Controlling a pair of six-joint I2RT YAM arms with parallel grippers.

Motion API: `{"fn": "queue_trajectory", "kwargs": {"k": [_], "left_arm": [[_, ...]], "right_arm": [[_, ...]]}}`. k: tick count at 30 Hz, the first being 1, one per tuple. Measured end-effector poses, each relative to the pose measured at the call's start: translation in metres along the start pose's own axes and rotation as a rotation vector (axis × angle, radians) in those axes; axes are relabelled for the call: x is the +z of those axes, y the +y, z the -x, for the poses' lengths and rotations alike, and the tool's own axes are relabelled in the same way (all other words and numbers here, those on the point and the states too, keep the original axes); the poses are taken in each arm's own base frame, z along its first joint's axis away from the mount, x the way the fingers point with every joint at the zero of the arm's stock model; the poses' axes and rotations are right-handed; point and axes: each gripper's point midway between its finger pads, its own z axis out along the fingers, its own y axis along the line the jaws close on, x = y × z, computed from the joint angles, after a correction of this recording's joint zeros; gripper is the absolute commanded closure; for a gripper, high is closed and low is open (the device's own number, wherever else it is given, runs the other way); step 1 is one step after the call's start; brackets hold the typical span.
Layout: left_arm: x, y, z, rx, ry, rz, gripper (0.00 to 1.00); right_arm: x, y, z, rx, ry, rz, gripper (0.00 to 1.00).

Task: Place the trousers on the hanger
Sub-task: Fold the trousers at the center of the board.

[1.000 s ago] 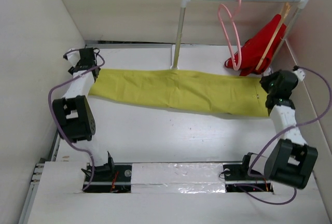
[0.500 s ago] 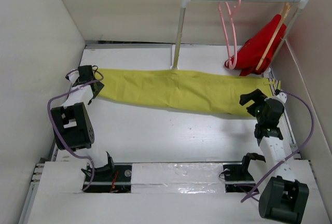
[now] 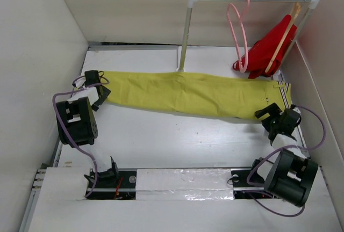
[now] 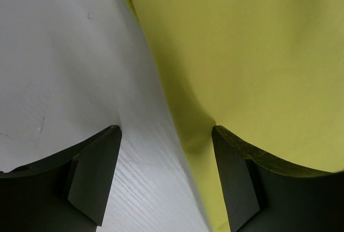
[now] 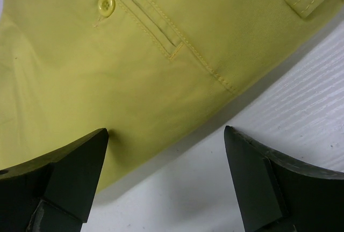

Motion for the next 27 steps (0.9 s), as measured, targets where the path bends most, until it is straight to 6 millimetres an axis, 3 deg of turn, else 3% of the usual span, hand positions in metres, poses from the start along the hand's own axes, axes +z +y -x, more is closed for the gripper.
{"fn": "queue_trajectory", "kwargs": {"k": [3,6,9,10,11,13,18,23,27], "left_arm": [[0.003,-0.005,0.003,-0.012,-0.006,-0.009,0.39],[0.008,-0.014,0.009,-0.024,-0.016,-0.024,0.49],[0.013,-0.021,0.012,-0.033,-0.025,-0.041,0.72],[0.014,-0.023,0.012,-0.033,-0.023,-0.049,0.93],[0.016,-0.025,0.012,-0.035,-0.021,-0.052,1.0],[0.018,-0.027,0.014,-0.024,-0.02,-0.053,1.0],[0.016,-0.023,0.023,0.023,-0.049,0.002,1.0],[0.01,0.007,0.03,0.114,-0.103,0.152,1.0],[-0.006,0.035,0.032,0.164,-0.128,0.25,1.0]], "right_arm": [[0.006,-0.001,0.004,0.026,-0.004,0.001,0.09],[0.015,-0.002,0.01,0.052,-0.007,-0.003,0.27],[0.025,-0.004,0.012,0.076,-0.001,-0.005,0.58],[0.028,-0.005,0.011,0.08,0.005,-0.009,0.77],[0.03,-0.007,0.01,0.085,0.009,-0.011,0.85],[0.033,-0.006,0.01,0.099,0.012,-0.004,0.97],[0.023,0.002,0.021,0.084,-0.039,0.019,1.0],[-0.004,0.019,0.035,0.034,-0.113,0.074,1.0],[-0.024,0.023,0.025,-0.01,-0.12,0.104,0.96]]}}
